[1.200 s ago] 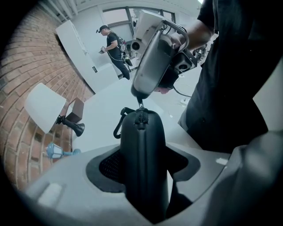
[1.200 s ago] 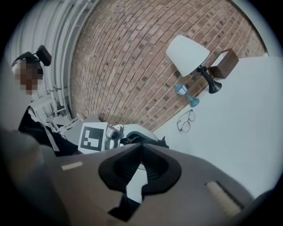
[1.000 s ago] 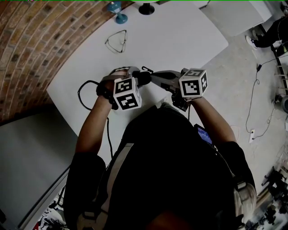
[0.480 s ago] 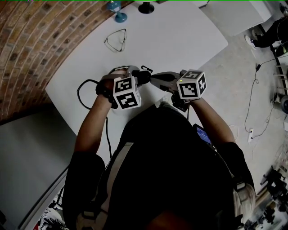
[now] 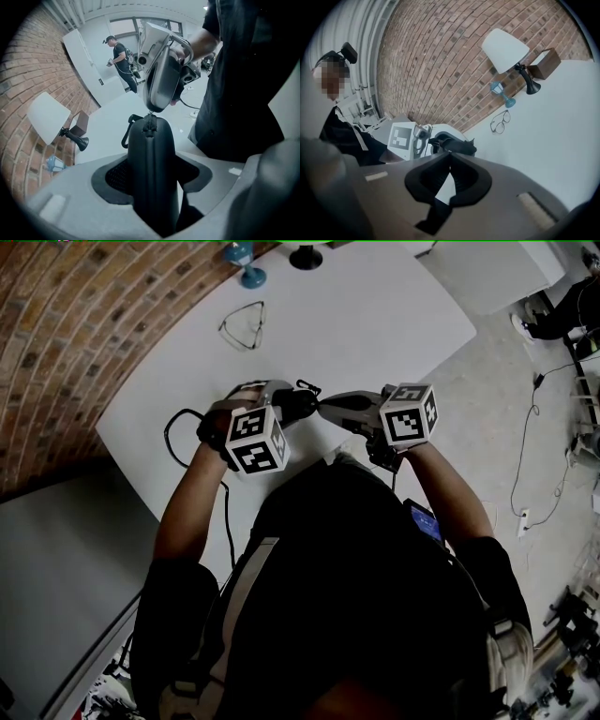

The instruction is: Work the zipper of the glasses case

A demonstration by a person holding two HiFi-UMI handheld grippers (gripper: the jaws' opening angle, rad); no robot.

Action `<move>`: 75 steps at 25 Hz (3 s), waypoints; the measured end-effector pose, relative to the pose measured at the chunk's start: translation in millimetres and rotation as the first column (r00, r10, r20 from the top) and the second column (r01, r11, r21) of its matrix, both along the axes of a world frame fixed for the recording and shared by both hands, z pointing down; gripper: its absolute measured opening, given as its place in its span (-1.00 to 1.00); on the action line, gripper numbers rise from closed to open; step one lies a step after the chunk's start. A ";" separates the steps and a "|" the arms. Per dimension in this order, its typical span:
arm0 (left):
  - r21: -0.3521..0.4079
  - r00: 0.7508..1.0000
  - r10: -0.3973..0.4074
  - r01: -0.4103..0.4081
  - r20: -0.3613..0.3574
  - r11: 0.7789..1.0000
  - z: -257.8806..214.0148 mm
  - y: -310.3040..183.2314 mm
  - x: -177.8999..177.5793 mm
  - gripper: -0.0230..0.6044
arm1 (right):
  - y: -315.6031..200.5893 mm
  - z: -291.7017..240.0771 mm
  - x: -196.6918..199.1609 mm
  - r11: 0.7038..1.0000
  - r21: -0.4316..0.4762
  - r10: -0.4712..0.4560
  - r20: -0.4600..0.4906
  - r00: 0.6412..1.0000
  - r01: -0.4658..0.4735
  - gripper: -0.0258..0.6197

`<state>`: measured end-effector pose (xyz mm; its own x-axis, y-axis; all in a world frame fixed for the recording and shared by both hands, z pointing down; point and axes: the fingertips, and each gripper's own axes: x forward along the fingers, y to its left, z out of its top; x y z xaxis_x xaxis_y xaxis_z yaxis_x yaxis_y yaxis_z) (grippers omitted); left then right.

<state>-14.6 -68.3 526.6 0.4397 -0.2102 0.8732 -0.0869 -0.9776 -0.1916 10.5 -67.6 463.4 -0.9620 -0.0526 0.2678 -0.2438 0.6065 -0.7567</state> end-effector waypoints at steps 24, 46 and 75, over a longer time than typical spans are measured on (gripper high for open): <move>0.002 0.948 -0.037 0.040 -0.315 0.999 -51.9 14.9 -4.4 -0.09 | 6.8 -38.9 -1.9 0.995 0.001 -0.100 0.157 0.983 0.101 -0.90; -0.113 0.724 -0.169 0.125 -0.668 0.986 -113.5 10.9 7.1 -0.10 | -7.3 -62.4 8.4 0.996 -0.065 -0.038 0.340 0.940 0.064 -0.90; -0.571 0.035 -0.570 -0.065 -0.821 0.818 -147.8 -20.5 -13.9 -0.10 | -25.2 -81.0 -18.8 0.982 -0.189 0.105 0.429 0.897 -0.025 -0.90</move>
<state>-28.5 -88.7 378.9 0.9000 -0.3586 -0.2478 -0.1309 -0.7646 0.6311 -8.3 -92.9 382.4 -0.9798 -0.1105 -0.1664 0.1001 0.4496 -0.8876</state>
